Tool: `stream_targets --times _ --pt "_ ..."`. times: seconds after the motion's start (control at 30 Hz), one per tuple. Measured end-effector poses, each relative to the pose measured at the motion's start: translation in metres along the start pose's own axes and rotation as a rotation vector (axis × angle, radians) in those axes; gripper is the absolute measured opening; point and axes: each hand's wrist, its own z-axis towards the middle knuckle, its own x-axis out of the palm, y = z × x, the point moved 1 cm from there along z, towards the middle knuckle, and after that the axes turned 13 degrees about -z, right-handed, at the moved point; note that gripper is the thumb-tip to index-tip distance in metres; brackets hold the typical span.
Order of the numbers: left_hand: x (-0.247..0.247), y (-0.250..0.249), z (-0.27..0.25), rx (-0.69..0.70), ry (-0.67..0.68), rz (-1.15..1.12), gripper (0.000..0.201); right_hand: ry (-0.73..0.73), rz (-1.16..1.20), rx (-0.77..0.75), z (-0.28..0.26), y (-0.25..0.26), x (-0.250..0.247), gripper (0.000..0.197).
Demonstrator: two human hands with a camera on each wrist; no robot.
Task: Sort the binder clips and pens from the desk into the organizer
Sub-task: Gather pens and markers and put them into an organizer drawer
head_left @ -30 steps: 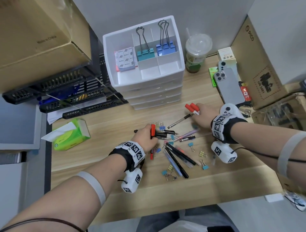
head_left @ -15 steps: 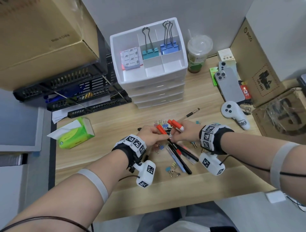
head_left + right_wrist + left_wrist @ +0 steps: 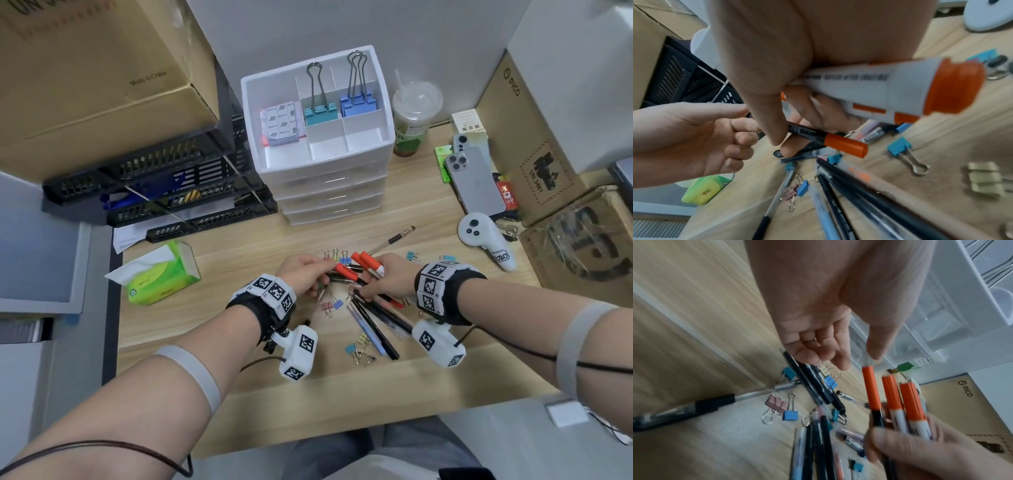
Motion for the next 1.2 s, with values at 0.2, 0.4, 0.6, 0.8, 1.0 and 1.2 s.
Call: stream_targets --times 0.2,0.4,0.6,0.8,1.0,1.2 --pt "-0.014 0.025 0.008 -0.037 -0.089 0.327 0.016 -0.049 -0.26 0.173 0.0 -0.039 -0.007 0.032" --pt "-0.019 0.053 0.009 -0.127 -0.08 0.619 0.023 -0.167 -0.445 0.257 -0.002 -0.065 -0.012 0.029" --pt "-0.016 0.066 0.011 -0.117 -0.05 0.755 0.028 -0.2 -0.495 0.196 0.005 -0.073 -0.002 0.029" --pt "-0.011 0.076 0.012 -0.061 -0.031 0.857 0.019 -0.192 -0.544 0.198 0.011 -0.078 0.007 0.028" --pt "-0.011 0.08 0.015 -0.042 -0.008 0.888 0.009 -0.186 -0.528 0.185 0.011 -0.08 0.008 0.037" --pt "-0.015 0.075 0.02 -0.071 -0.012 0.913 0.012 -0.275 -0.281 0.175 0.002 -0.084 -0.01 0.011"
